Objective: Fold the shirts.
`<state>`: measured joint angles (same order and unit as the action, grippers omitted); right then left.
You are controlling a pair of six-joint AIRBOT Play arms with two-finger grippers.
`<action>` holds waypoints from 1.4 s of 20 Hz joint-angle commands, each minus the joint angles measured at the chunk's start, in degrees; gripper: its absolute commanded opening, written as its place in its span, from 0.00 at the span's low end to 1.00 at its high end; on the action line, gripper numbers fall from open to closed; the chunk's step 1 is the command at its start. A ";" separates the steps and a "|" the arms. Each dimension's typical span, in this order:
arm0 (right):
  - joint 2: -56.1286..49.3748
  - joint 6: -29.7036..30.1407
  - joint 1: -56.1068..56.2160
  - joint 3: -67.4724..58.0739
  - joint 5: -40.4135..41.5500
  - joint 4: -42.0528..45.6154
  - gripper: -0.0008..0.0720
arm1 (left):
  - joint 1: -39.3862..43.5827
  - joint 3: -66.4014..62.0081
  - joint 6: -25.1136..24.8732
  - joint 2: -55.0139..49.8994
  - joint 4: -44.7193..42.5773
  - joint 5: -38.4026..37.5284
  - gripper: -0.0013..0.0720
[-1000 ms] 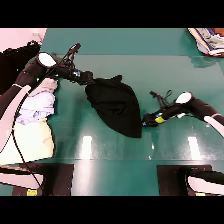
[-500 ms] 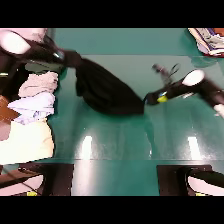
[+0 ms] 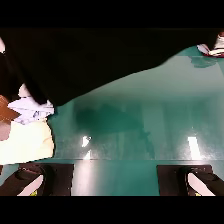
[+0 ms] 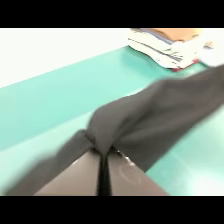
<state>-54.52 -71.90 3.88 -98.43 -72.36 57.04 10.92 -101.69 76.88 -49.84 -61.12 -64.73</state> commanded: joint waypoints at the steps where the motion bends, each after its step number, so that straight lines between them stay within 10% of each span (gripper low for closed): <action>1: 2.03 -0.11 -4.04 -6.97 -4.15 0.15 0.03 | 0.00 1.31 3.63 1.57 1.86 -9.11 0.05; 8: -8.39 -1.66 -1.53 -5.42 -17.25 0.26 0.03 | 0.04 29.11 4.13 1.40 3.50 -12.94 0.05; 16: -11.61 -1.81 5.11 18.64 -11.76 11.96 0.03 | 0.04 62.99 -2.36 1.40 9.18 -8.70 0.05; 18: -10.62 -1.84 5.09 22.77 -8.98 11.96 0.03 | 0.04 64.98 -2.36 1.40 10.45 -8.44 0.06; 20: -9.20 -1.84 5.05 25.81 -7.45 12.00 0.03 | 0.04 64.67 -2.36 1.46 11.04 -7.43 0.47; 28: -12.85 -2.01 -1.95 19.19 -1.07 7.85 0.03 | -0.15 48.70 3.52 1.33 -3.65 10.23 0.48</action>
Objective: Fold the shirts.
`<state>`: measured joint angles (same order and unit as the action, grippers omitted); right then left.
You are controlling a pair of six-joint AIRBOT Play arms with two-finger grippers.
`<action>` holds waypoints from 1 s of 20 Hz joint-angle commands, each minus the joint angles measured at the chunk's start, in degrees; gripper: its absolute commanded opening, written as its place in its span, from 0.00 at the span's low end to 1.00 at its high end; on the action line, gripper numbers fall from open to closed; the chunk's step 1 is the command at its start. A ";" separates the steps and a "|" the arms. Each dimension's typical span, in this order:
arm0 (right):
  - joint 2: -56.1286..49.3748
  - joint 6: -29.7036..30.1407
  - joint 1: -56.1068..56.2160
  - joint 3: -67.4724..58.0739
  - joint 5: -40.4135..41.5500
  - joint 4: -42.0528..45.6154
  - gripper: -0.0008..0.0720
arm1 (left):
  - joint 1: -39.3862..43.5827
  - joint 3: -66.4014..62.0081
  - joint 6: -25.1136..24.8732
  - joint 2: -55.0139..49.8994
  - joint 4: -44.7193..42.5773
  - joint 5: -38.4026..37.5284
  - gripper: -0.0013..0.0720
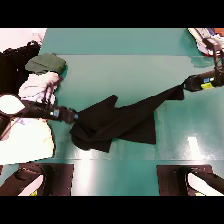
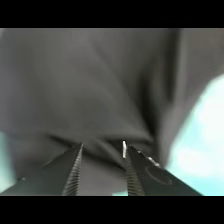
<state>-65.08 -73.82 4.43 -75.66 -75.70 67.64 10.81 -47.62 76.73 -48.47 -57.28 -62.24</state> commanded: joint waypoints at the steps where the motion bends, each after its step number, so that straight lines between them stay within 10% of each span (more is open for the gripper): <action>1: -4.04 -0.09 -2.99 -5.90 2.25 -3.65 0.03 | -0.04 -6.91 5.25 -0.04 -10.19 8.48 0.48; 3: -8.11 -0.13 -3.10 -10.45 1.88 -3.69 0.06 | -0.04 -7.72 7.65 -0.04 -12.92 7.91 0.48; 5: -11.87 -1.42 -3.06 -14.43 -0.46 -3.72 0.63 | -0.02 -7.21 9.27 -0.04 -13.00 3.23 0.66; 11: -10.47 -1.79 -5.51 -13.22 -3.76 -3.58 0.64 | 0.00 5.27 9.84 -0.04 -2.54 -7.56 0.73; 20: 3.32 -1.07 -12.39 8.63 -2.05 -3.54 0.64 | 11.69 22.64 11.08 -0.04 6.45 6.38 0.73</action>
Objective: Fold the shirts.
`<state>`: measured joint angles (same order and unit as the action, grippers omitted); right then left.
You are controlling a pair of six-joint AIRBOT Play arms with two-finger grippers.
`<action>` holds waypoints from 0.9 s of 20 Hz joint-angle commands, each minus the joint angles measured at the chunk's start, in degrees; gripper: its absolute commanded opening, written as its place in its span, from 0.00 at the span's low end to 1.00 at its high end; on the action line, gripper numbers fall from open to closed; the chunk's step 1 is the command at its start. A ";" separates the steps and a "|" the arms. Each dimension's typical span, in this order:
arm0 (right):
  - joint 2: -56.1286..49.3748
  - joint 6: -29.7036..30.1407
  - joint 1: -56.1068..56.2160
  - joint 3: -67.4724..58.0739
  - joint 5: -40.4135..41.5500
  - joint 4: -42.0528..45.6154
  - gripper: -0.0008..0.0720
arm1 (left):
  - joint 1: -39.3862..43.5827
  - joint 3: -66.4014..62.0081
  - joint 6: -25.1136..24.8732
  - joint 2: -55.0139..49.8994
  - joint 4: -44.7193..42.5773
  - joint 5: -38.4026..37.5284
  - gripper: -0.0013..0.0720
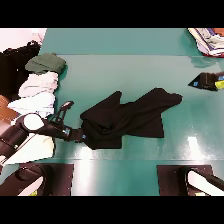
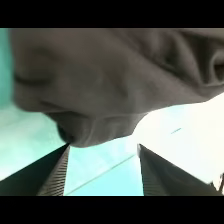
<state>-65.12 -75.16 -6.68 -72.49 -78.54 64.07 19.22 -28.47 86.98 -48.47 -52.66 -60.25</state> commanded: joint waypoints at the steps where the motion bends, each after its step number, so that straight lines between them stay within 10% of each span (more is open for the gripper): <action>1: 4.42 0.28 -1.29 7.15 1.05 0.09 0.64 | 3.28 3.76 1.90 -0.04 0.50 4.72 0.73; 10: 10.82 0.24 -1.29 19.89 3.08 0.04 0.63 | 3.28 3.76 7.54 -0.04 -5.97 11.69 0.69; 13: 12.24 0.24 -1.29 24.70 1.88 0.09 0.63 | 3.28 3.72 7.54 -0.04 -5.64 11.63 0.05; 18: 12.11 0.22 -1.29 35.10 -0.50 -1.73 0.63 | 3.28 0.92 6.45 -0.04 -5.40 9.29 0.05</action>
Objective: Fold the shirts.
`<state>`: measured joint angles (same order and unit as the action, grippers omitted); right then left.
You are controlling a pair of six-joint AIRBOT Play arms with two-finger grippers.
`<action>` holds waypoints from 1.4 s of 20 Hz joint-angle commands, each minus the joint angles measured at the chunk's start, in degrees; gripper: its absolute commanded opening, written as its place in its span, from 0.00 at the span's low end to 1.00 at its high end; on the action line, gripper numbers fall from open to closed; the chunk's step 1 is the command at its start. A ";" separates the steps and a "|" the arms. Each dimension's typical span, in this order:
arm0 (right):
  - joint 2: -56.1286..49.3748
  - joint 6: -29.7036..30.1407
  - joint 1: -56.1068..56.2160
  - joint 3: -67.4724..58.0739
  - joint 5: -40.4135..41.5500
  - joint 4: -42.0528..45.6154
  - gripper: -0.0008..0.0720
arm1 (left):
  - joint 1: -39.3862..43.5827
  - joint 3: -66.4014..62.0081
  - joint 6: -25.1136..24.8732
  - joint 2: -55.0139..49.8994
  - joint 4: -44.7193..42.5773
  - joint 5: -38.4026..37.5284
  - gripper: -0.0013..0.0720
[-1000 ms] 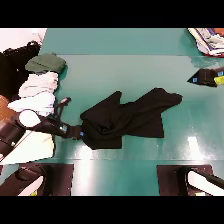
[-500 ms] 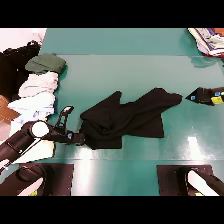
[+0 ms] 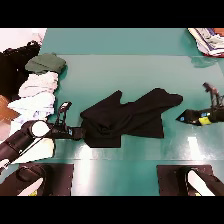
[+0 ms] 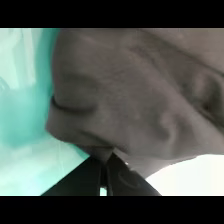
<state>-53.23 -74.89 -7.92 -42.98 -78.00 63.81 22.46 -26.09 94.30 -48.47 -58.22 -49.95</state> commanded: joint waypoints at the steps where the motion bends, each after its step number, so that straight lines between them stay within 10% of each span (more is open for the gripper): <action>1: -0.44 -0.04 -0.02 7.78 -0.96 -2.93 0.63 | 0.04 -2.27 -1.33 -0.04 0.15 -1.05 0.05; 9: -11.89 1.88 8.46 12.31 5.73 -8.81 0.59 | 0.04 -3.67 -1.31 -0.04 0.20 -2.21 0.05; 14: -13.81 2.23 13.75 8.57 8.74 -8.72 0.07 | 0.04 -3.82 -1.27 0.55 0.13 -6.12 0.05; 17: -10.14 2.34 13.97 4.76 8.61 -8.70 0.03 | -0.07 -9.09 -1.31 0.79 -1.53 -10.56 0.05; 28: 9.07 2.29 -1.20 -43.98 6.49 -8.70 0.03 | -0.07 -78.07 -1.36 0.79 -28.79 -23.17 0.05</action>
<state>-47.24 -72.58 -4.40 -74.24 -71.81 55.05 22.41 -87.37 92.97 -47.68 -80.09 -70.57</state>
